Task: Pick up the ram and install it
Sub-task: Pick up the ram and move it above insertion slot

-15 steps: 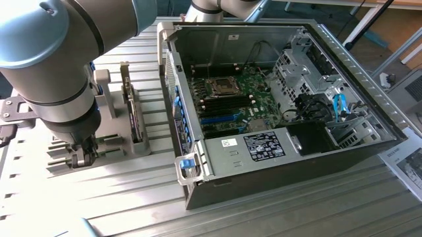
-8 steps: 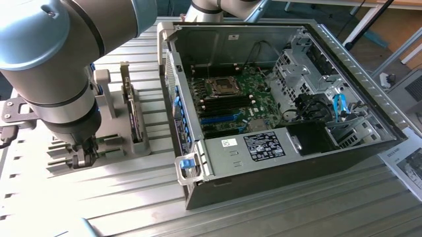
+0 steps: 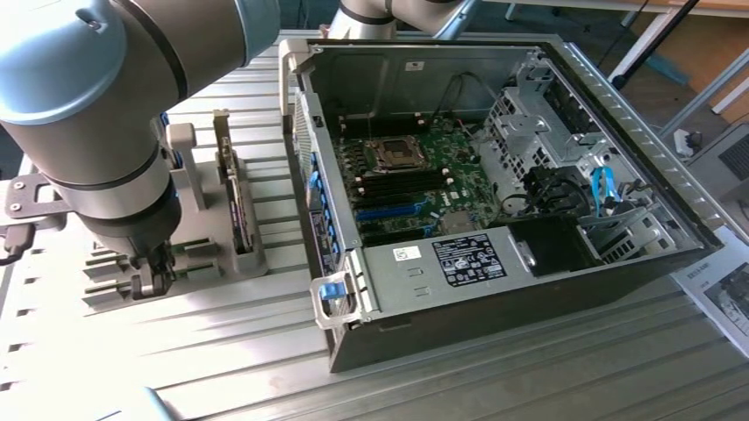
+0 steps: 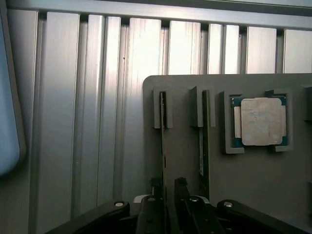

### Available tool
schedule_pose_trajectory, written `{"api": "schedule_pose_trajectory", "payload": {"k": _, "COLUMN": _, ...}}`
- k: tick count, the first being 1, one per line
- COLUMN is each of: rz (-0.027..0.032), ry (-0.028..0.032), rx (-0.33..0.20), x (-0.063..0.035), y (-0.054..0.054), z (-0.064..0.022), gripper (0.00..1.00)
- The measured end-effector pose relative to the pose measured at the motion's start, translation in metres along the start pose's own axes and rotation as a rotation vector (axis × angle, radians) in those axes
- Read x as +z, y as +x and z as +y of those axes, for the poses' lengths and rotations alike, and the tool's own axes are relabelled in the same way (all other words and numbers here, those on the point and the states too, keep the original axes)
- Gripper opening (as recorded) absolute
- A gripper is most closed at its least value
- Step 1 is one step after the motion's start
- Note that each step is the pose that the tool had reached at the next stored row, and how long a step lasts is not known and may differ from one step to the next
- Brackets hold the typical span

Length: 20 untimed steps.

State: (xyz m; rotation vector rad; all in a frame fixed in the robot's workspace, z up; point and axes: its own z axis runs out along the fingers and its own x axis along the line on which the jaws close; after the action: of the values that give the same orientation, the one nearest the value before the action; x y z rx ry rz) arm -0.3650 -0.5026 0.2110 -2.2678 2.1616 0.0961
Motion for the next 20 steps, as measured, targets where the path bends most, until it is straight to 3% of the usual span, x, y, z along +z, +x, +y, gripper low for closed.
{"api": "schedule_pose_trajectory", "payload": {"k": 5, "rz": -0.0001, "ry": 0.0001, "rx": 0.0, "x": 0.0001, "y": 0.0003, "z": -0.0056, "gripper": 0.25}}
{"api": "schedule_pose_trajectory", "payload": {"k": 20, "rz": 0.0, "ry": -0.0001, "rx": 0.0, "x": 0.0012, "y": 0.0004, "z": -0.006, "gripper": 0.25}}
